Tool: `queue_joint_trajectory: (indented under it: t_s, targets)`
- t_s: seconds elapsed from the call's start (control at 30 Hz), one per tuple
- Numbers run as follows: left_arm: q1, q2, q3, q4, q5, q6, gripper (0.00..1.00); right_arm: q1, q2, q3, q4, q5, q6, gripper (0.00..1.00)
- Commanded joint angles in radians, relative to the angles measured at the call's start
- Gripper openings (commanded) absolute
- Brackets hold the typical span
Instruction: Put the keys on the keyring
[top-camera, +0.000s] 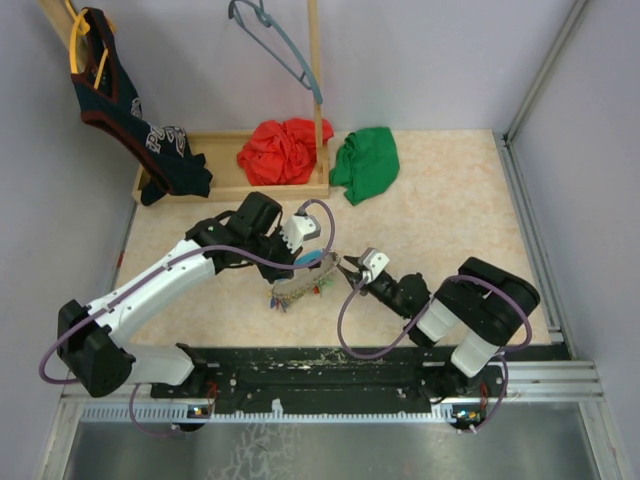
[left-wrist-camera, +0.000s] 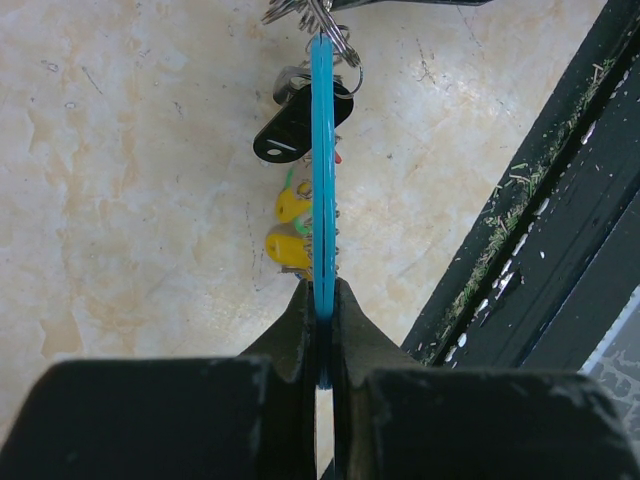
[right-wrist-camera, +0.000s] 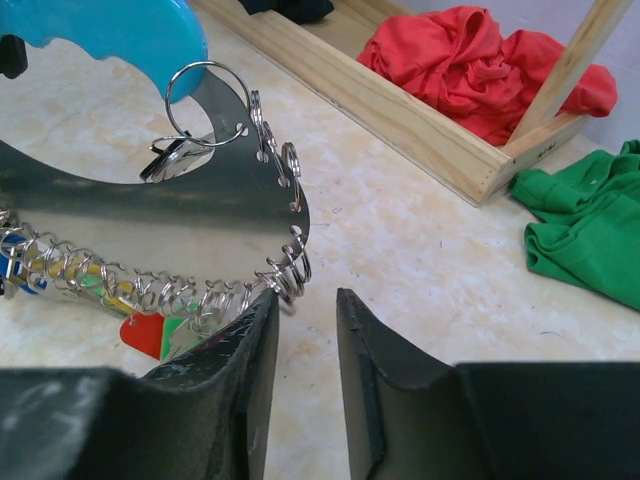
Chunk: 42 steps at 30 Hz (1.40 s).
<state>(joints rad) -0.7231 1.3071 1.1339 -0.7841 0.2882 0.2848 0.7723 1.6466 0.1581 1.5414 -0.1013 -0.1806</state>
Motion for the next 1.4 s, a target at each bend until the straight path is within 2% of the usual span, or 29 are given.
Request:
queue_joint_trajectory:
  t_s: [0.0, 0.1, 0.37, 1.27, 1.37]
  targets:
    - [-0.006, -0.005, 0.006, 0.040, 0.013, -0.009, 0.00, 0.014, -0.040, -0.008, 0.184, 0.016, -0.008, 0.28]
    - [-0.005, -0.005, 0.007, 0.040, 0.014, -0.008, 0.00, 0.013, -0.030, -0.002, 0.184, -0.027, -0.008, 0.24]
    - [-0.005, -0.005, 0.007, 0.040, 0.020, -0.008, 0.00, 0.013, -0.003, 0.012, 0.183, -0.095, -0.009, 0.23]
    - [-0.005, -0.002, 0.007, 0.040, 0.040, -0.010, 0.00, 0.013, 0.046, 0.044, 0.182, -0.082, -0.029, 0.23]
    - [-0.005, -0.003, 0.007, 0.040, 0.042, -0.010, 0.00, 0.013, 0.044, 0.044, 0.183, -0.083, -0.033, 0.19]
